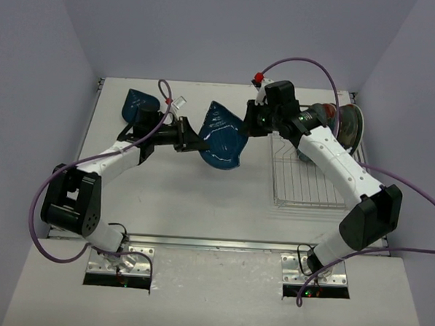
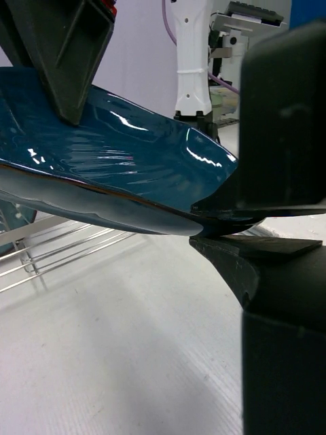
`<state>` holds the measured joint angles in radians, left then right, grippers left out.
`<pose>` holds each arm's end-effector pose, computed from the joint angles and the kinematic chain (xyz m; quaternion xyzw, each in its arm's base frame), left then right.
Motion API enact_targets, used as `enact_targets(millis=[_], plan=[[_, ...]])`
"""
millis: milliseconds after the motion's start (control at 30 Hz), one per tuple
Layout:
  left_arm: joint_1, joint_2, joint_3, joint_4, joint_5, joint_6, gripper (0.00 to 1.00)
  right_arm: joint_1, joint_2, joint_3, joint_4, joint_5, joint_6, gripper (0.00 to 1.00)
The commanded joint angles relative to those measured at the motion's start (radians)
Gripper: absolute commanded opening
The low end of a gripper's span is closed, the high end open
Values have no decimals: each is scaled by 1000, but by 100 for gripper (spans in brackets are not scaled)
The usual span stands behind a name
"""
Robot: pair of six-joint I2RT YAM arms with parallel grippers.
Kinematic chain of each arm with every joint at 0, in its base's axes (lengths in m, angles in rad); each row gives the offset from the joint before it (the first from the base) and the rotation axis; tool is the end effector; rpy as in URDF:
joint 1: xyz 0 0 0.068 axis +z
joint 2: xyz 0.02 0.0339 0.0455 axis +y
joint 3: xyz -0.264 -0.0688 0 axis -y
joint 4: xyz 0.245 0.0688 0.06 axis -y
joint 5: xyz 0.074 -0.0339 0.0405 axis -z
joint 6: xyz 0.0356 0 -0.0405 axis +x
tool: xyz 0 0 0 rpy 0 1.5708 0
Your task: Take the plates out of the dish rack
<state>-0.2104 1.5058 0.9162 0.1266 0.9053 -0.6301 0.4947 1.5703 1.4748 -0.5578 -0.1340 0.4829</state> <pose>0.3127 -0.0954 0.2477 0.0657 0.7960 -0.5326 0.2801 0.3113 0.1733 0.3474 -0.0349 0.8944 0.2605 0.3619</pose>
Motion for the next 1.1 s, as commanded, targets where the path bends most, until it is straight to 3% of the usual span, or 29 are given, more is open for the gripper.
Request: enact_targets(millis=[0, 67, 133, 233, 467, 867, 1067], plan=[[99, 26, 67, -13, 20, 75, 0, 7, -40, -1, 133, 26, 41, 63], [167, 54, 108, -64, 24, 109, 0, 5, -44, -11, 129, 67, 33, 87], [213, 94, 164, -150, 21, 161, 0, 5, -47, -18, 124, 116, 26, 99], [356, 152, 248, -228, -4, 209, 0, -2, -58, -35, 122, 132, 9, 99], [527, 366, 546, -373, -88, 288, 0, -5, -82, -63, 126, 159, -24, 99], [632, 757, 1056, -616, -143, 417, 0, -7, -93, -103, 137, 151, -50, 99], [654, 862, 1154, -656, -111, 431, 0, -8, -90, -110, 142, 146, -55, 99]])
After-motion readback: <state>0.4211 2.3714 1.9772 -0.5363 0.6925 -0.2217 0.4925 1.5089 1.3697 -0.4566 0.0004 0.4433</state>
